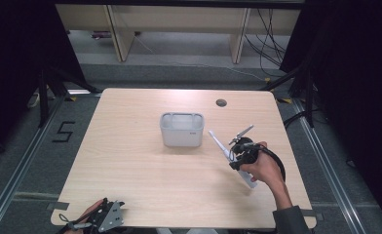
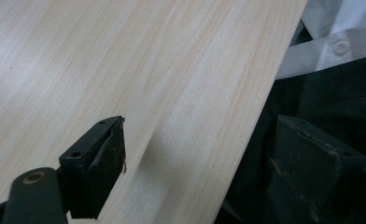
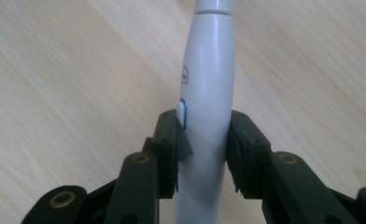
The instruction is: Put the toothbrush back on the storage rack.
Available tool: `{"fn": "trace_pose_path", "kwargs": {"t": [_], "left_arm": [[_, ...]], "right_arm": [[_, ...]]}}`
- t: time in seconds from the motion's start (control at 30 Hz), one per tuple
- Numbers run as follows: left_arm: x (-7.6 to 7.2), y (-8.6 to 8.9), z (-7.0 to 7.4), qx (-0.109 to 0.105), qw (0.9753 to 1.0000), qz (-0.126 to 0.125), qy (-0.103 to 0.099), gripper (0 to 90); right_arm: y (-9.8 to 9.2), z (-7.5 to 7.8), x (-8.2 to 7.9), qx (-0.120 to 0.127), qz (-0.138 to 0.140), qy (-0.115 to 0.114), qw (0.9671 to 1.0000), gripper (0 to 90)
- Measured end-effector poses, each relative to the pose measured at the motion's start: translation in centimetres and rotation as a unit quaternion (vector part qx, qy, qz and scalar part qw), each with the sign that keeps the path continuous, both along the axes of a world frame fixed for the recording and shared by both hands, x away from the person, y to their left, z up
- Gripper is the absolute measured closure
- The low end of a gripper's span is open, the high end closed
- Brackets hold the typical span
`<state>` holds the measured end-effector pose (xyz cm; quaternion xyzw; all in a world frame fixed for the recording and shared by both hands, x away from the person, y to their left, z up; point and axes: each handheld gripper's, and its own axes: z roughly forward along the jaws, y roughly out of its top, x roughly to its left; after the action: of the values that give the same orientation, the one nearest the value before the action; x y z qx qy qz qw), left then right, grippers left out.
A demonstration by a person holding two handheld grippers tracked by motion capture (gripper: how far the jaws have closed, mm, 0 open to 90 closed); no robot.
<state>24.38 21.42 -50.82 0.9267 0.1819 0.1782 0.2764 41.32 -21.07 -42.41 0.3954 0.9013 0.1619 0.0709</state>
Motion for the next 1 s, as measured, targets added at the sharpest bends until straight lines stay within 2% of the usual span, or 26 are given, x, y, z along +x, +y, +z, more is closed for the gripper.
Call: {"fn": "trace_pose_path", "kwargs": {"t": [0.1, 0.13, 0.2, 0.23, 0.27, 0.3, 0.33, 0.37, 0.4, 0.43, 0.47, 0.5, 0.53, 0.57, 0.6, 0.63, 0.67, 0.7, 0.73, 0.77, 0.8, 0.83, 0.87, 0.9, 0.97, 1.0], "left_arm": [[0.1, 0.1, 0.1, 0.001, 1.0, -0.002, 0.001, 16.9], [0.0, 0.1, 0.1, 0.001, 1.0, 0.001, -0.004, 16.9], [0.1, 0.1, 0.1, 0.002, 1.0, 0.003, -0.008, 16.9], [0.1, 0.1, 0.2, 0.003, 1.0, 0.002, -0.008, 17.0], [0.1, 0.1, 0.2, 0.003, 1.0, 0.002, -0.008, 17.0], [0.1, 0.1, 0.2, 0.002, 1.0, 0.002, -0.007, 17.0], [0.1, 0.1, 0.2, 0.001, 1.0, 0.001, -0.005, 17.0], [0.1, 0.1, 0.2, 0.001, 1.0, 0.001, -0.005, 17.0], [0.1, 0.1, 0.2, 0.001, 1.0, 0.0, -0.005, 17.0], [0.1, 0.1, 0.2, 0.001, 1.0, 0.001, -0.005, 17.0], [0.1, 0.1, 0.1, 0.003, 1.0, 0.003, -0.008, 17.0], [0.1, 0.1, 0.1, 0.003, 1.0, 0.003, -0.008, 17.0], [0.1, 0.1, 0.2, 0.001, 1.0, 0.0, -0.005, 17.0], [0.1, 0.1, 0.2, 0.001, 1.0, 0.0, -0.004, 17.0], [0.1, 0.1, 0.1, 0.001, 1.0, 0.001, -0.004, 16.9], [0.1, 0.1, 0.1, 0.001, 1.0, 0.001, -0.004, 16.9], [0.1, 0.1, 0.1, 0.002, 1.0, 0.001, -0.004, 17.0], [0.0, 0.1, 0.2, 0.001, 1.0, 0.0, -0.005, 17.0], [0.1, 0.1, 0.2, 0.0, 1.0, -0.001, -0.004, 17.0], [0.1, 0.1, 0.2, 0.0, 1.0, -0.001, -0.004, 17.0], [0.1, 0.1, 0.1, 0.001, 1.0, -0.002, 0.0, 17.0], [0.1, 0.1, 0.1, 0.002, 1.0, 0.0, -0.003, 16.9], [0.1, 0.1, 0.2, 0.0, 1.0, -0.003, -0.001, 16.9], [0.1, 0.1, 0.2, -0.001, 1.0, -0.004, 0.0, 17.0], [0.1, 0.1, 0.2, 0.001, 1.0, -0.003, -0.001, 16.9], [0.2, 0.1, 0.2, 0.003, 1.0, -0.001, -0.004, 17.0]], "right_arm": [[-0.7, 0.8, -0.2, 0.028, -0.009, -0.02, 0.9994, 66.4], [-0.9, 1.0, -0.1, 0.037, 0.0, -0.034, 0.9987, 66.4], [-1.0, 1.3, -0.3, 0.054, -0.014, -0.04, 0.9976, 66.4], [-1.3, 1.3, -0.1, 0.053, 0.001, -0.061, 0.9967, 66.4], [-1.3, 1.5, -0.1, 0.063, -0.011, -0.065, 0.9958, 66.4], [-1.5, 1.5, -0.1, 0.068, 0.0, -0.069, 0.9953, 66.4], [-1.5, 1.6, -0.1, 0.073, -0.009, -0.078, 0.9942, 66.4], [-1.5, 1.6, -0.1, 0.083, -0.018, -0.073, 0.9937, 66.4], [-1.6, 1.6, 0.1, 0.085, -0.014, -0.088, 0.9924, 66.4], [-1.6, 1.7, 0.1, 0.096, -0.019, -0.09, 0.9911, 66.4], [-1.8, 1.7, 0.3, 0.098, -0.015, -0.106, 0.9895, 66.4], [-1.8, 1.8, 0.4, 0.105, -0.014, -0.111, 0.9882, 66.4], [-1.8, 1.8, 0.5, 0.114, -0.02, -0.122, 0.9857, 66.4], [-1.8, 1.9, 0.5, 0.119, -0.027, -0.125, 0.9847, 66.4], [-1.8, 2.0, 0.8, 0.131, -0.025, -0.142, 0.9808, 66.4], [-2.0, 2.1, 1.0, 0.135, -0.018, -0.148, 0.9795, 66.4], [-1.9, 2.1, 1.1, 0.153, -0.032, -0.158, 0.975, 66.4], [-2.0, 2.4, 1.1, 0.154, -0.034, -0.15, 0.976, 66.4], [-1.9, 2.5, 1.1, 0.167, -0.045, -0.156, 0.9725, 66.4], [-1.9, 2.5, 1.1, 0.167, -0.045, -0.156, 0.9725, 66.4], [-1.9, 2.7, 1.5, 0.177, -0.04, -0.171, 0.9685, 66.4], [-1.9, 2.7, 1.6, 0.178, -0.04, -0.175, 0.9676, 66.4], [-1.7, 2.8, 1.7, 0.185, -0.044, -0.183, 0.9647, 66.4], [-1.7, 2.9, 2.0, 0.188, -0.034, -0.191, 0.9629, 66.4], [-1.4, 3.0, 2.1, 0.196, -0.043, -0.201, 0.9587, 66.4], [-1.5, 3.1, 2.3, 0.194, -0.034, -0.212, 0.9571, 66.4]]}}
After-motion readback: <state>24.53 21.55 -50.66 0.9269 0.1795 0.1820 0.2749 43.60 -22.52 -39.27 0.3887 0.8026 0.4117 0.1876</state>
